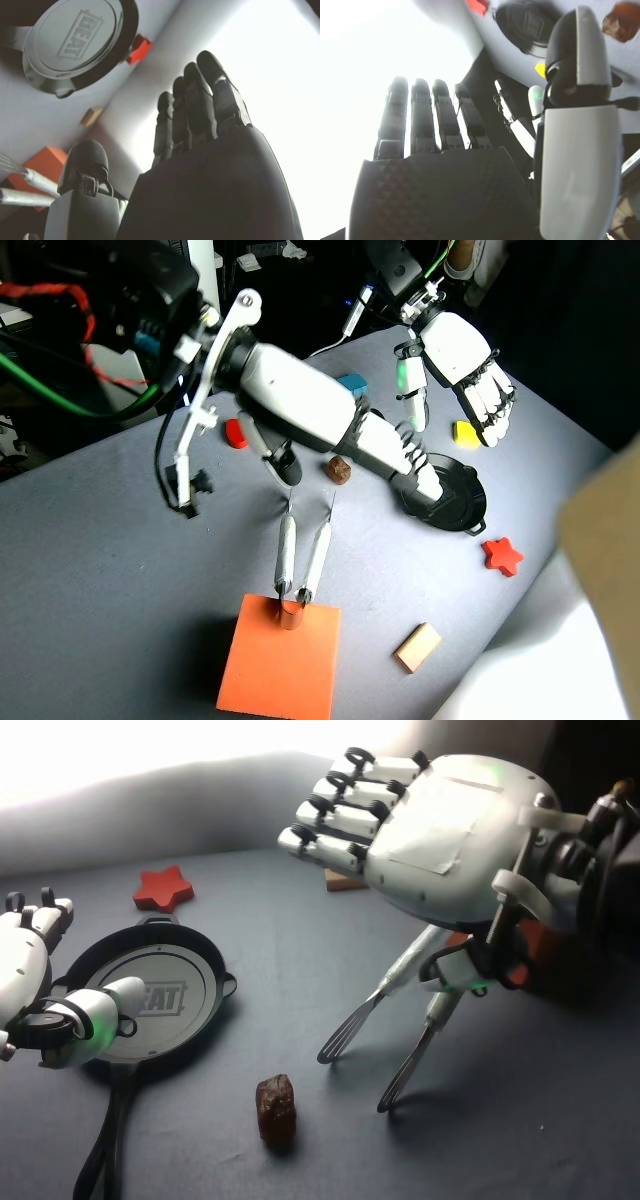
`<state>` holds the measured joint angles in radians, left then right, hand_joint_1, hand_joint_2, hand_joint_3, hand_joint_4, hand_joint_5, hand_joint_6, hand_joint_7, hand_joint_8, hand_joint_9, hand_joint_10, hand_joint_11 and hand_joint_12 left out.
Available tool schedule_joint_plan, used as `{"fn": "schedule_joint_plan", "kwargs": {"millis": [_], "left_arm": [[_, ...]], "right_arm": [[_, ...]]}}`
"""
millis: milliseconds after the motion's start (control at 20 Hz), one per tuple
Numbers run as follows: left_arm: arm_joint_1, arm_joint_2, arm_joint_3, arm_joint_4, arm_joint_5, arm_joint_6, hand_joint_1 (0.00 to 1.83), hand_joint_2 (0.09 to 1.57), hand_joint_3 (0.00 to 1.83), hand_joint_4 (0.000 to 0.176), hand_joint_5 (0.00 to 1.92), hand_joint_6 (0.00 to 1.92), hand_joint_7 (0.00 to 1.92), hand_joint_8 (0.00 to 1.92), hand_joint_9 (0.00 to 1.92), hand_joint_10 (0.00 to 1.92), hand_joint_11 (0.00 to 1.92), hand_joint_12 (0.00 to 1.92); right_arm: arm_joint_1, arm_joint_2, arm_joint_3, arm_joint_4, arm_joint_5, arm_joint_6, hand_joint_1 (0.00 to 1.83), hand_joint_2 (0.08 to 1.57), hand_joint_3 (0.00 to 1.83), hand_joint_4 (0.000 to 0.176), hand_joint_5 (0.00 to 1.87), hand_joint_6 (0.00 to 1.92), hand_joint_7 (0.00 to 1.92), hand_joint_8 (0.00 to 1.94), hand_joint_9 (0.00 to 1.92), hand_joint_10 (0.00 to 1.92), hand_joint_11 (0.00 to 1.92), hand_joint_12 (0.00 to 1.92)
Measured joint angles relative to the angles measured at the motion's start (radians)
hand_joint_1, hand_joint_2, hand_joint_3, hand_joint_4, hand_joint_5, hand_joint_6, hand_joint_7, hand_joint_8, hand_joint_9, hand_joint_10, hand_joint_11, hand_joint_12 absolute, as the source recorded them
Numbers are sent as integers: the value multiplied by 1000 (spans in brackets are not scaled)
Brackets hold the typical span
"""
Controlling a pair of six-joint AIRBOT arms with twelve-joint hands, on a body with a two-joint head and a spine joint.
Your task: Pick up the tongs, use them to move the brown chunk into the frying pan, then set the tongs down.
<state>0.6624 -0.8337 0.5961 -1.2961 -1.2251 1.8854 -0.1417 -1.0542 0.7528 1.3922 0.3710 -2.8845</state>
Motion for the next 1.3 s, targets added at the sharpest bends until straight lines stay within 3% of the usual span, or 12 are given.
{"fn": "schedule_joint_plan", "kwargs": {"millis": [100, 200, 250, 350, 500, 700, 850, 950, 1050, 1300], "left_arm": [[0, 0, 3, 3, 0, -15, 113, 1268, 0, 31, 142, 3, 174, 2, 221, 2, 0, 748], [1, 0, 2, 25, 1, -34, 120, 1266, 0, 29, 145, 4, 178, 2, 235, 7, 0, 784], [2, 0, 3, 27, 1, -45, 120, 1268, 0, 30, 145, 2, 178, 1, 233, 4, 0, 769], [8, 0, 7, 48, 12, -75, 108, 1269, 0, 28, 148, 3, 196, 8, 237, 5, 0, 762], [8, 0, 16, 96, 60, -82, 116, 1276, 0, 19, 151, 4, 174, 2, 228, 4, 0, 736], [16, 0, 13, 113, 87, -93, 140, 1273, 0, 27, 155, 8, 196, 9, 230, 2, 0, 748], [16, 0, 1, 80, 72, -72, 115, 1278, 0, 32, 164, 7, 200, 5, 239, 5, 0, 751], [16, 0, 1, 71, 61, -68, 119, 1277, 0, 32, 168, 6, 197, 2, 236, 2, 0, 763], [16, 0, 1, 72, 55, -68, 110, 1270, 0, 31, 181, 6, 209, 5, 244, 4, 0, 747], [11, 0, 1, 60, 30, -74, 122, 1266, 0, 36, 200, 4, 210, 1, 252, 2, 0, 777]], "right_arm": [[-5, 26, -16, -165, 0, 179, 989, 843, 0, 0, 0, 0, 0, 0, 0, 0, 0, 0], [9, 61, -16, -287, -69, 417, 1002, 842, 0, 0, 0, 0, 0, 0, 0, 0, 0, 0], [9, 72, -1, -410, -126, 620, 1002, 842, 0, 0, 0, 0, 0, 0, 0, 0, 0, 0], [22, 83, 32, -657, -257, 900, 987, 834, 0, 0, 0, 0, 0, 0, 0, 0, 0, 0], [53, 74, 53, -891, -385, 1030, 994, 842, 0, 0, 0, 0, 0, 0, 0, 0, 0, 0], [128, 19, 112, -1298, -589, 1388, 961, 858, 0, 0, 0, 0, 0, 0, 0, 0, 0, 0], [171, -31, 148, -1540, -705, 1593, 975, 865, 3, 0, 0, 0, 0, 0, 0, 0, 0, 0], [193, -93, 180, -1799, -803, 1833, 983, 851, 0, 0, 0, 0, 0, 0, 0, 0, 0, 0], [196, -143, 220, -1875, -861, 1885, 999, 846, 0, 0, 0, 0, 0, 0, 0, 0, 0, 0], [177, -204, 288, -1875, -932, 1916, 1015, 856, 0, 0, 0, 0, 0, 0, 0, 0, 0, 0]]}}
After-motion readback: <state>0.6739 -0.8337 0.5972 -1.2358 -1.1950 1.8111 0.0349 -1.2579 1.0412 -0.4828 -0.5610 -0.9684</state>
